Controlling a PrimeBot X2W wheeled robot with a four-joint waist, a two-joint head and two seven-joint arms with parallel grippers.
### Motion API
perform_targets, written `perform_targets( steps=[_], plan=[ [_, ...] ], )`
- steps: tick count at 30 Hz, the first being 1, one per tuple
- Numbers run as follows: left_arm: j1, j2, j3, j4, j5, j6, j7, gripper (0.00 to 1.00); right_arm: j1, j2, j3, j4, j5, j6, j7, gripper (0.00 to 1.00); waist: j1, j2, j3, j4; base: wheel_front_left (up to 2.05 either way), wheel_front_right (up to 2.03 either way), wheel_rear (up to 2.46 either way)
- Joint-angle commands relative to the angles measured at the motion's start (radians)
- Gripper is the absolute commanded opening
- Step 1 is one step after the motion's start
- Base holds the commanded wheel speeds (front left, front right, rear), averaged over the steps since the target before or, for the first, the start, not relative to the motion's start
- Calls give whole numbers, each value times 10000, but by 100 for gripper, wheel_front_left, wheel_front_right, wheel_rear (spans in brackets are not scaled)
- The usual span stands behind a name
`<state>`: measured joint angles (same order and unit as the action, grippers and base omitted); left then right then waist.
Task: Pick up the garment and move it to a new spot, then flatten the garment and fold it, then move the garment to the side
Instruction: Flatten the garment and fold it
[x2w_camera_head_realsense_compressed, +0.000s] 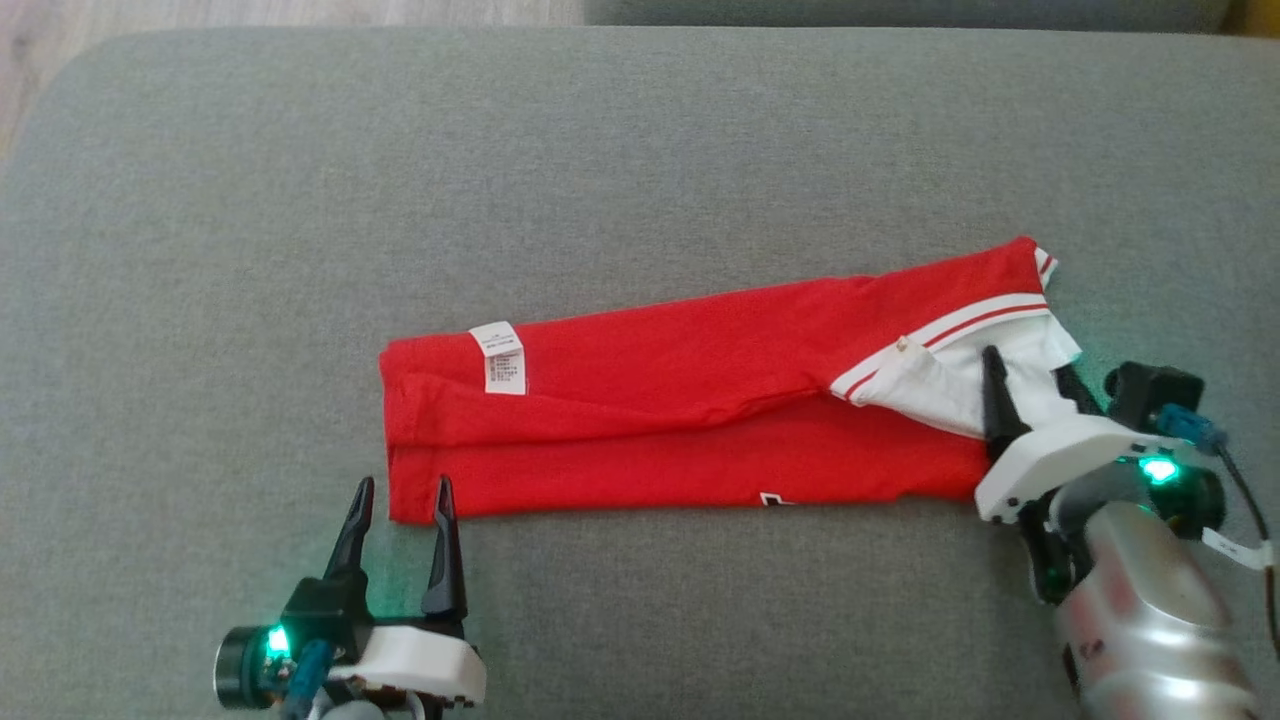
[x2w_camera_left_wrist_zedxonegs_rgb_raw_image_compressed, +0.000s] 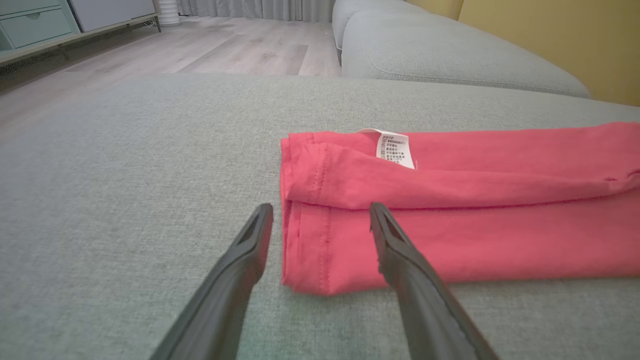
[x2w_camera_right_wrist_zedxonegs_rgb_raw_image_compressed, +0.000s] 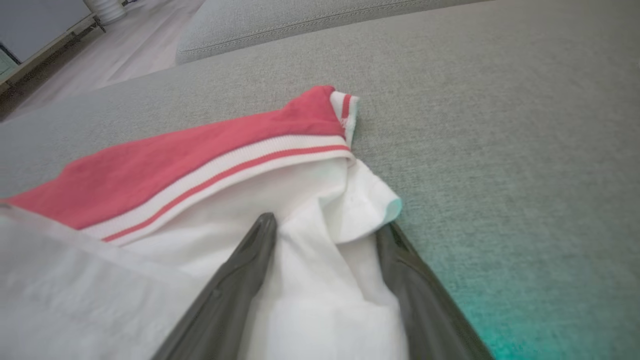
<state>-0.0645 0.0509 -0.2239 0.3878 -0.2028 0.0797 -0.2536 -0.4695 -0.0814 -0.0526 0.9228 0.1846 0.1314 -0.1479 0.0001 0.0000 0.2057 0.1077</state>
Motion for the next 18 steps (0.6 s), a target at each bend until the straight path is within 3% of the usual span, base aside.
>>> perform_targets(
  steps=[1, 2, 6, 13, 18],
  plan=[
    [-366, -6, 279, -167, -20, 59, -82, 100, 163, 255, 749, 223, 384, -7, 119, 27, -1, 0, -11, -70, 0, 0, 0],
    [-380, -6, 261, -157, -15, 51, -82, 100, 190, 270, 967, 226, 597, -7, 82, 0, -1, 0, -24, -108, 0, 0, 0],
    [-396, -6, 207, -153, -23, 30, -82, 100, 235, 166, 1230, 204, 1113, -7, -437, 0, -1, 0, -109, -307, 0, 0, 0],
    [-308, -6, 183, -150, -25, -25, -82, 100, 170, -626, 443, -213, 1104, -7, -1071, 0, -1, 0, -351, -691, 0, 0, 0],
    [-222, -6, 14, -121, -130, -79, -82, 100, 512, -764, 274, -1511, 881, -7, -1131, 0, -1, 0, -551, -881, 0, 0, 0]
  ],
)
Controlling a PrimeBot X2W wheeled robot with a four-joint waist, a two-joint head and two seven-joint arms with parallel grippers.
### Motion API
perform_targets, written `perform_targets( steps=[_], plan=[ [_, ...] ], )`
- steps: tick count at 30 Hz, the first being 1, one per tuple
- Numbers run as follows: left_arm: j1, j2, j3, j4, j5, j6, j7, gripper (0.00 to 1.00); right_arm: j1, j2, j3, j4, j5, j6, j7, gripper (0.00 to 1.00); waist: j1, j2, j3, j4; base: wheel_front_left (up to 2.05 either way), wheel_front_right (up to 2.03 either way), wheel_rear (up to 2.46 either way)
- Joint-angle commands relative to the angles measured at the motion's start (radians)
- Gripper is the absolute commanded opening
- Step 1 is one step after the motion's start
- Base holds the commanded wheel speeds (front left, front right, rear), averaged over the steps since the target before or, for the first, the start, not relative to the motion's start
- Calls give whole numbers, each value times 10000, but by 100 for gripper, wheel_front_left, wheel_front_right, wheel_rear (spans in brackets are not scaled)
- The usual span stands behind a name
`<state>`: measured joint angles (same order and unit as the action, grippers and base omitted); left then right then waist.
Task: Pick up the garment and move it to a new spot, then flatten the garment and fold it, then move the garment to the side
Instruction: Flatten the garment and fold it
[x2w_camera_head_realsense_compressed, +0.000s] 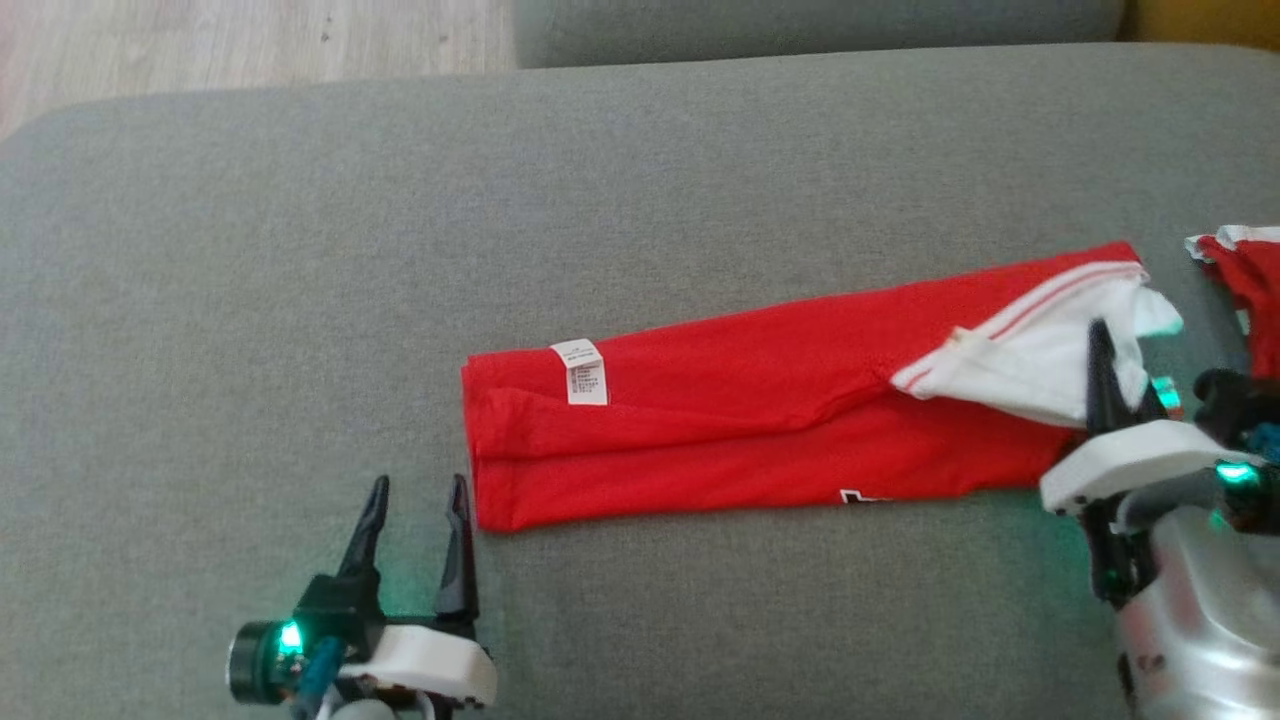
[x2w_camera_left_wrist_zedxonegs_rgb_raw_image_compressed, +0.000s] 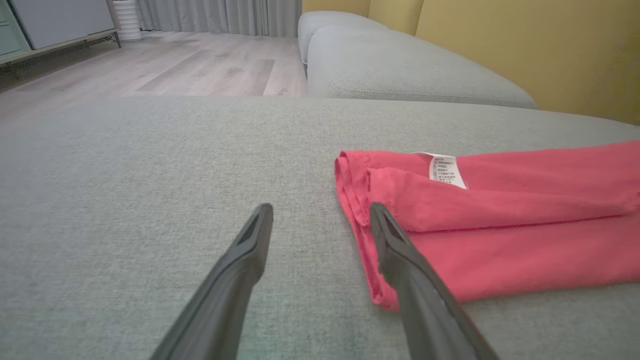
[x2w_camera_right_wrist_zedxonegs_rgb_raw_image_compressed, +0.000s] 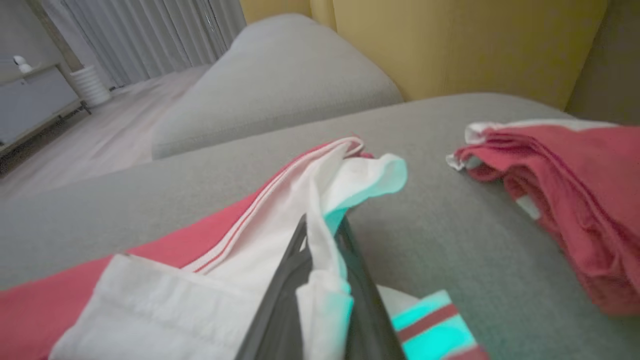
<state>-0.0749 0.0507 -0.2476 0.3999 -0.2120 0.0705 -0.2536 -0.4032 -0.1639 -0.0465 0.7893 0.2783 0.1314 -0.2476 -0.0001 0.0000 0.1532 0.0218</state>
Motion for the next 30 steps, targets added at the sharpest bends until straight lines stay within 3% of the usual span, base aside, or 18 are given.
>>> perform_targets(
  steps=[1, 6, 12, 20, 26, 27, 28, 30],
  plan=[
    [-117, -4, 199, -233, -62, 14, -82, 100, -44, 145, 351, -591, -48, -7, -136, 0, 1, 0, -48, -24, 0, 0, 0],
    [-148, -4, -182, -168, -148, -8, -82, 100, 540, 604, 1712, -2420, 434, -7, -139, 0, 1, 0, -156, 260, 0, 0, 0],
    [-144, -5, -629, -81, -127, -22, -82, 100, 923, 845, 3810, -3463, 1488, -7, 1, 0, 1, 0, -256, 1265, 0, 0, 0],
    [133, -5, -914, 41, -39, -97, -82, 100, 611, 965, 5301, -3380, 2100, -7, 383, 0, 1, 0, -387, 3017, 0, 0, 0],
    [231, -5, -1027, 41, -61, -132, -82, 100, 198, 1052, 5701, -2674, 2148, -7, 397, 0, 1, 0, -321, 3871, 0, 0, 0],
    [221, -5, -1040, 31, -69, -129, -82, 100, 128, 1067, 5688, -2531, 2166, -7, 361, 45, 1, 0, -305, 3929, 0, 0, 0],
    [217, -5, -1047, 24, -76, -120, -82, 100, 64, 1083, 5708, -2433, 2237, -7, 314, 100, 1, 0, -299, 3956, 0, 0, 0],
    [215, -5, -1020, 15, -79, -92, -82, 100, -64, 1107, 5766, -2394, 2393, -7, 168, 100, 1, 0, -287, 3927, 0, 0, 0]
  ],
)
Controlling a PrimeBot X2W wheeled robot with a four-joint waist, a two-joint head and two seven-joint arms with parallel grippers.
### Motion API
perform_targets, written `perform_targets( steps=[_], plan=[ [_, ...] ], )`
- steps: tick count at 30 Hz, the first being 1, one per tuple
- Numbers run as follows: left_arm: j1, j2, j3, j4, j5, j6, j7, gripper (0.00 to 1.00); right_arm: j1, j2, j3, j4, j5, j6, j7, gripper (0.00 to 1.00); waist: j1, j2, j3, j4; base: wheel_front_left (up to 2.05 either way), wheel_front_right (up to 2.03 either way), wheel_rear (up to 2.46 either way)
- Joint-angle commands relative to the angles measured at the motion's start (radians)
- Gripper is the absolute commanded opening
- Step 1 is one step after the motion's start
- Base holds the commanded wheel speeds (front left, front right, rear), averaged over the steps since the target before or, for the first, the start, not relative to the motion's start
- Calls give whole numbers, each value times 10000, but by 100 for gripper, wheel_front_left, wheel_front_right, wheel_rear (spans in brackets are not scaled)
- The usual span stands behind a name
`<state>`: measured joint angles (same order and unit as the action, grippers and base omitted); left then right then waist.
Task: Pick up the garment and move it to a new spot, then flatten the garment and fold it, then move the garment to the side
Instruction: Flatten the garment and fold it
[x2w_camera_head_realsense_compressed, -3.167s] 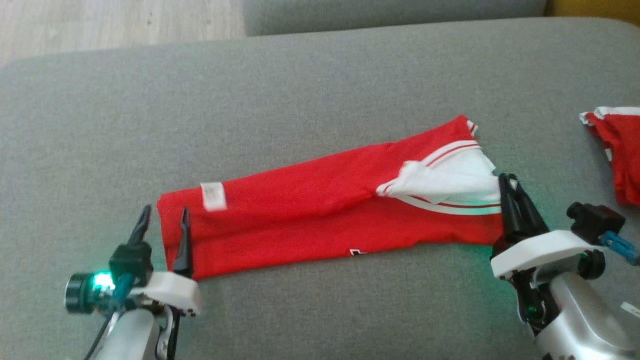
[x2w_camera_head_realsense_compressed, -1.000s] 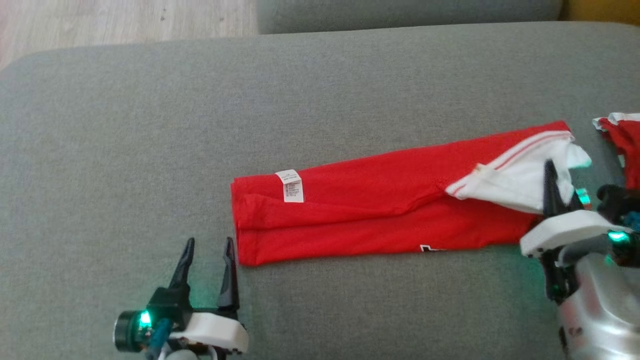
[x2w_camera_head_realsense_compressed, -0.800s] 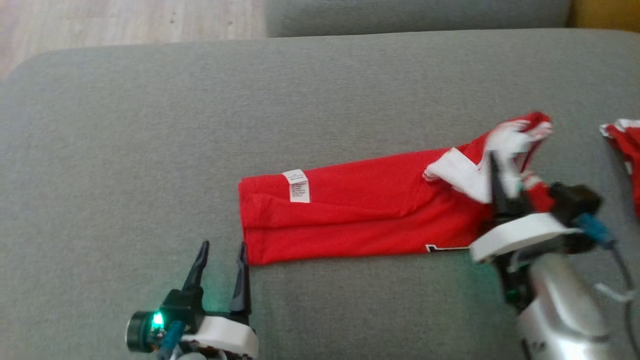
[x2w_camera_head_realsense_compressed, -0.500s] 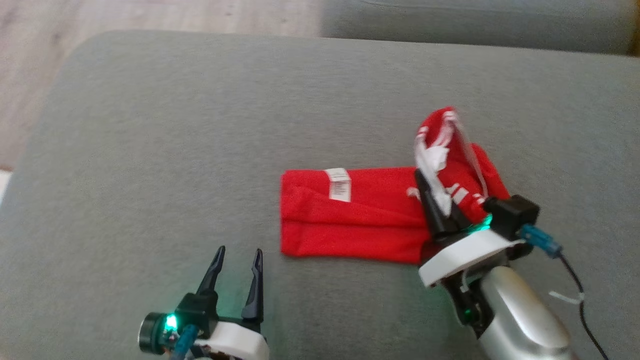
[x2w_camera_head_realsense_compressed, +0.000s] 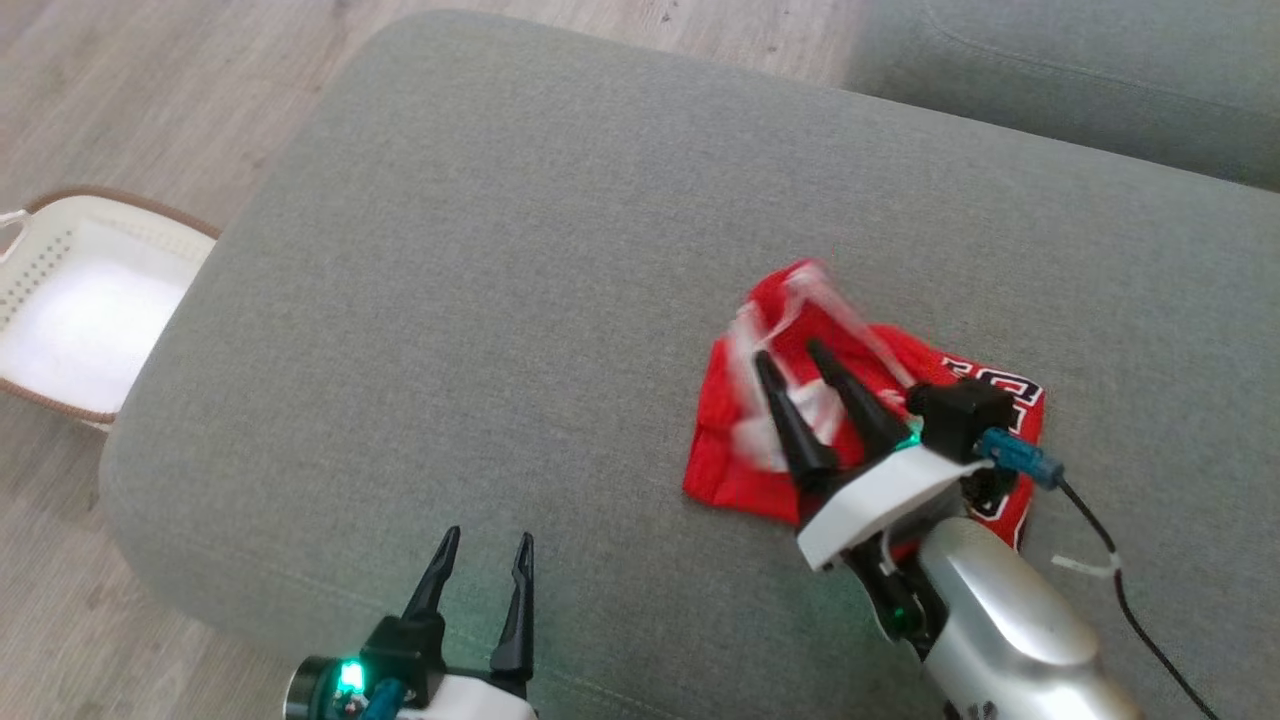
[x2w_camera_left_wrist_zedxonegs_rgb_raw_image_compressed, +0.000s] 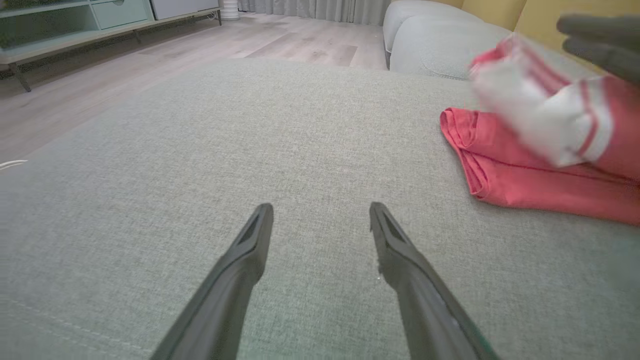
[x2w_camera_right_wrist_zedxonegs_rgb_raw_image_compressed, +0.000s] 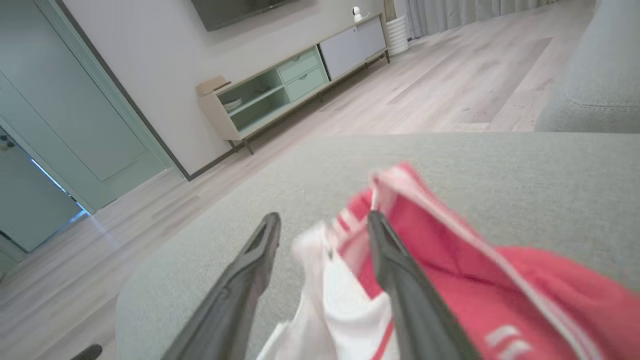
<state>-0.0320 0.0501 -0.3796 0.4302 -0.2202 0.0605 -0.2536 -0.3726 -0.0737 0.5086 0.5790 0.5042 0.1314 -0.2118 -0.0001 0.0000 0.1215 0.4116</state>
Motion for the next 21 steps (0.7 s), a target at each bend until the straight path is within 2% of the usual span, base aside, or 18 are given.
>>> perform_targets(
  steps=[1, 6, 9, 10, 12, 14, 21],
  plan=[
    [-226, 1, 329, -291, 4, 31, -82, 100, -419, 214, 267, -318, 179, -7, -259, 100, 1, 0, 23, -37, 0, 0, 0],
    [-277, 1, 517, -363, 51, 63, -82, 100, -394, 228, -143, -668, 97, -7, -480, 100, 1, 0, -105, -695, 0, 0, 0],
    [-304, 1, 687, -433, 110, 68, -82, 100, -89, 230, -1216, -1078, -558, -7, -493, 100, 1, 0, -235, -1277, 0, 0, 0],
    [-304, 1, 687, -433, 110, 68, -82, 100, -89, 230, -1216, -1078, -558, -7, -493, 100, 1, 0, -235, -1277, 0, 0, 0],
    [-348, 1, 840, -499, 163, 66, -82, 100, 454, 232, -2413, -1403, -1369, -7, -496, 100, 1, 0, -356, -1825, 0, 0, 0],
    [-398, 1, 981, -534, 213, 82, -82, 100, 799, 232, -2976, -1588, -1823, -7, -497, 100, 1, 0, -420, -2188, 0, 0, 0],
    [-385, 1, 1544, -700, 461, 236, -82, 100, 1752, 233, -4095, -1840, -2632, -7, -498, 100, 1, 0, -603, -3153, 0, 0, 0]
  ],
)
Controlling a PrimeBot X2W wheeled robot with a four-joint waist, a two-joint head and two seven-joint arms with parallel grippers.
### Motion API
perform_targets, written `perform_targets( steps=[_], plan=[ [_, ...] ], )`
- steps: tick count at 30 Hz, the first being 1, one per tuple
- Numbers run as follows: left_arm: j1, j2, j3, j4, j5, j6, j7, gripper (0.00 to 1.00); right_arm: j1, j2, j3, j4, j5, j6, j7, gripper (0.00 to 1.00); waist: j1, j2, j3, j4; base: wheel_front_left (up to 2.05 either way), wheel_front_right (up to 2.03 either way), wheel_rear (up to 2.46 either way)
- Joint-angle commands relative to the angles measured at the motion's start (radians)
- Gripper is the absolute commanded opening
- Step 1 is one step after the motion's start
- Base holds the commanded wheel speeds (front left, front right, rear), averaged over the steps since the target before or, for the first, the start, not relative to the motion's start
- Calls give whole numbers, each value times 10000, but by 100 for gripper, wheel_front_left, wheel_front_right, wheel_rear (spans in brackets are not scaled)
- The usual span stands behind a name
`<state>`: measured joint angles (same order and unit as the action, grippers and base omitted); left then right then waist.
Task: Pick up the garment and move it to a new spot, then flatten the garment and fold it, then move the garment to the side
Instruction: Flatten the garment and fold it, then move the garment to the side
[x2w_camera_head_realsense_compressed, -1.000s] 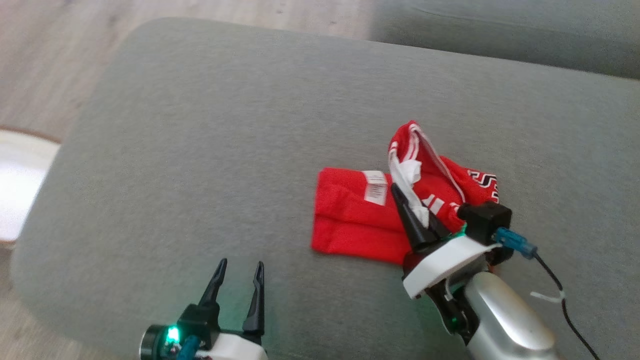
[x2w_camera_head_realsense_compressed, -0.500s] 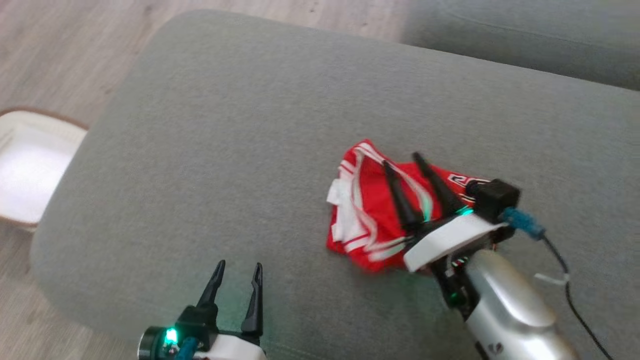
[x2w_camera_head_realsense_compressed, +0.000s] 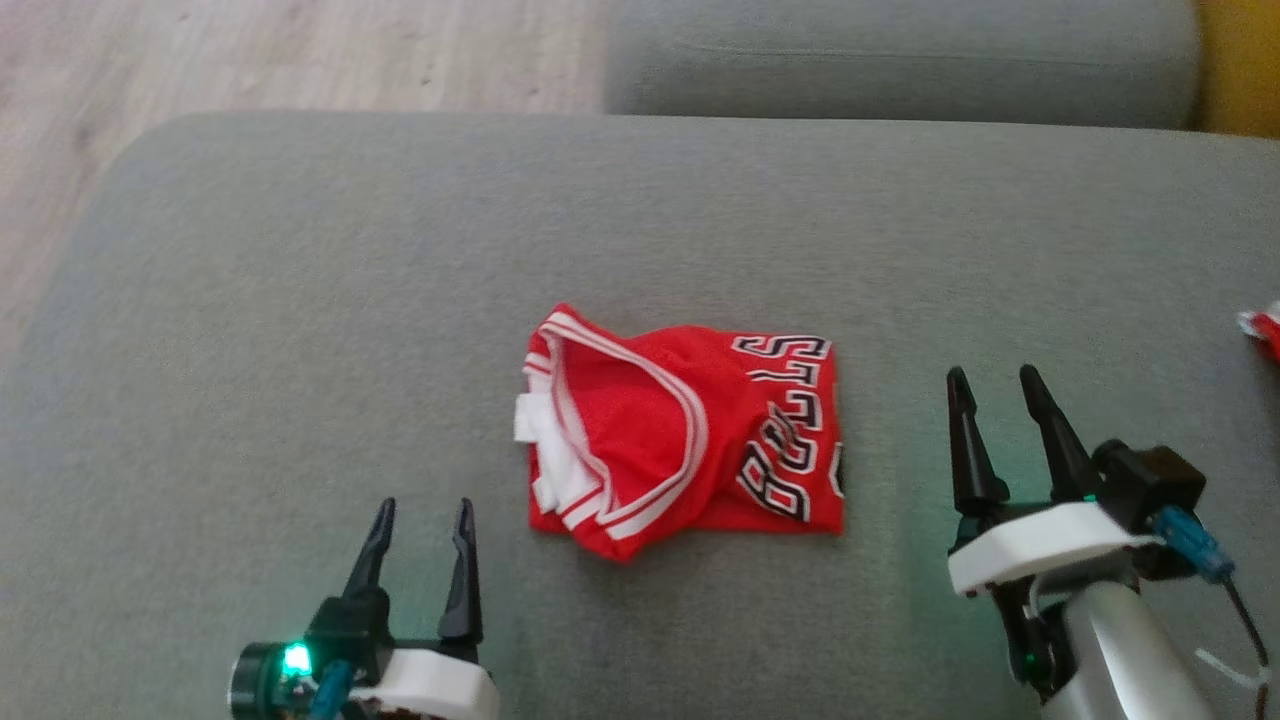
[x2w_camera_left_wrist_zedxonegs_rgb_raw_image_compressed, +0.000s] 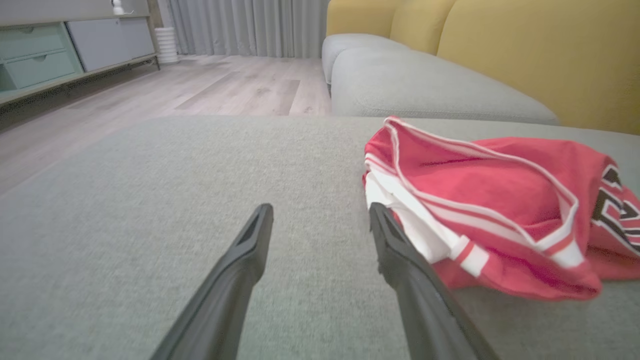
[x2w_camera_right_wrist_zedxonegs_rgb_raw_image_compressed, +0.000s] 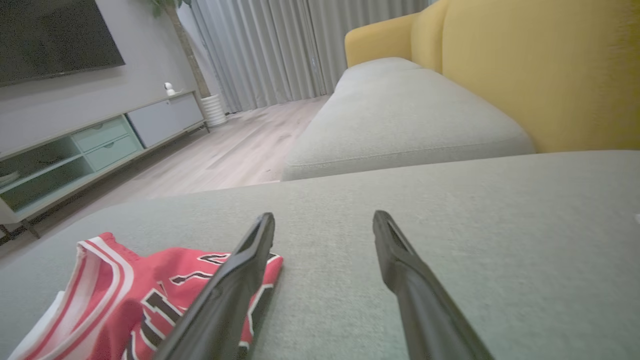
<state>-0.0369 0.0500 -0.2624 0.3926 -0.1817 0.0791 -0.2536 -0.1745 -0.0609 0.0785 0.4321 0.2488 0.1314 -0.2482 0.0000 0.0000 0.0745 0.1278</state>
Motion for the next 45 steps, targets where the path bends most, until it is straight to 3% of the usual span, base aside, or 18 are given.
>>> perform_targets(
  steps=[1, 10, 21, 24, 30, 39, 45],
  plan=[
    [-298, 3, 457, -353, 129, 73, -82, 100, -122, 105, 152, -376, -145, -7, -134, 100, 0, 0, -169, -414, 0, 0, 0],
    [45, 3, 1074, -692, 439, 171, -82, 100, 349, 106, 1, -394, -263, -7, -135, 100, 0, 0, -213, -861, 0, 0, 0],
    [33, 3, 917, -842, 498, 93, -82, 100, 193, 106, 275, -491, -207, -7, -135, 100, 0, 0, -63, -527, 0, 0, 0],
    [30, 3, 862, -832, 498, 67, -82, 100, 66, 106, 947, -634, -406, -7, -135, 100, 0, 0, 15, -383, 0, 0, 0],
    [-21, 3, 685, -748, 381, 52, -82, 100, -375, 106, 3266, -621, -888, -7, -135, 100, 0, 0, 135, 26, 0, 0, 0],
    [-16, 3, 450, -657, 229, 89, -82, 100, -1141, -293, 6421, 117, -458, -7, -135, 100, 0, 0, 258, 590, 0, 0, 0],
    [-42, 3, 344, -678, 126, 143, -82, 100, -1631, -479, 7258, 1297, -704, -7, -135, 100, 0, 0, 383, 872, 0, 0, 0]
  ],
)
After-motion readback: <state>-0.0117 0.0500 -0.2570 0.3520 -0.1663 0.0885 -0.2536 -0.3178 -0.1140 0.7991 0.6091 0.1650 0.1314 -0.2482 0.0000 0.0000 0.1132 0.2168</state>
